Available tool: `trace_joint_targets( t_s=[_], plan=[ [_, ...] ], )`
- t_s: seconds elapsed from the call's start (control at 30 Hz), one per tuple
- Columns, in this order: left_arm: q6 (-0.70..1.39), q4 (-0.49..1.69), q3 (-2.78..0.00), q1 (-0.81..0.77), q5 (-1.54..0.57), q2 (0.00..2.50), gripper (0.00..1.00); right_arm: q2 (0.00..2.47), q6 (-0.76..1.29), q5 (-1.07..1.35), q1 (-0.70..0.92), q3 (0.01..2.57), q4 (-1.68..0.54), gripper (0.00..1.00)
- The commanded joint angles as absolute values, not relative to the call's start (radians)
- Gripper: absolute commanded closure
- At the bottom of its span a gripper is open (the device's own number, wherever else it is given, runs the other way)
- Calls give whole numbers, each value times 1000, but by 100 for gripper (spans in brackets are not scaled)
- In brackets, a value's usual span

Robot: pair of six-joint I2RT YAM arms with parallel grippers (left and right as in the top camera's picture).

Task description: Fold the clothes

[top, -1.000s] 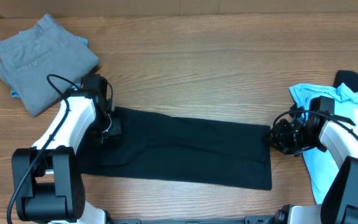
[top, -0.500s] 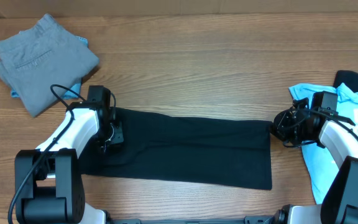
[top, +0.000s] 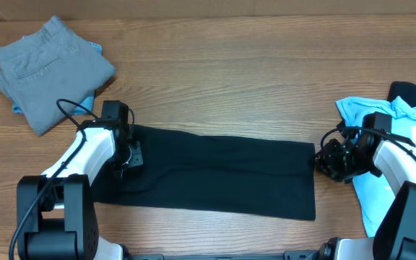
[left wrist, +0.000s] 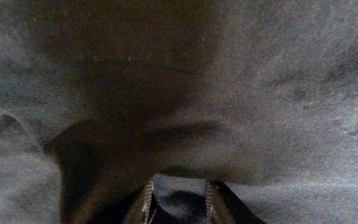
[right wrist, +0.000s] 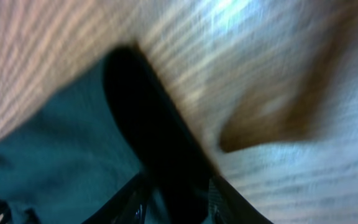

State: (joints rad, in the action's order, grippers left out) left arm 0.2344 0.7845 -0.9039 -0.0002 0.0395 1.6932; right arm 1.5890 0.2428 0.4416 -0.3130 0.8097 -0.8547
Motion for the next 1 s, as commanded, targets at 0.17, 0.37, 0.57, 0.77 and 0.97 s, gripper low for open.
trace_joint_targets(
  t_s=[0.17, 0.37, 0.57, 0.77, 0.97],
  plan=[
    [249, 781, -854, 8, 115, 1730, 65, 1586, 182, 499, -312, 823, -866, 89],
    [243, 781, -854, 8, 115, 1730, 65, 1586, 150, 498, -340, 910, -986, 96],
    [243, 778, -854, 8, 116, 1730, 65, 1586, 149, 462, -340, 940, -1104, 96],
    [243, 779, -854, 8, 136, 1730, 65, 1586, 161, 355, -340, 936, -1140, 96],
    [243, 783, -854, 8, 141, 1730, 64, 1586, 217, 289, -340, 936, -1138, 29]
  ],
)
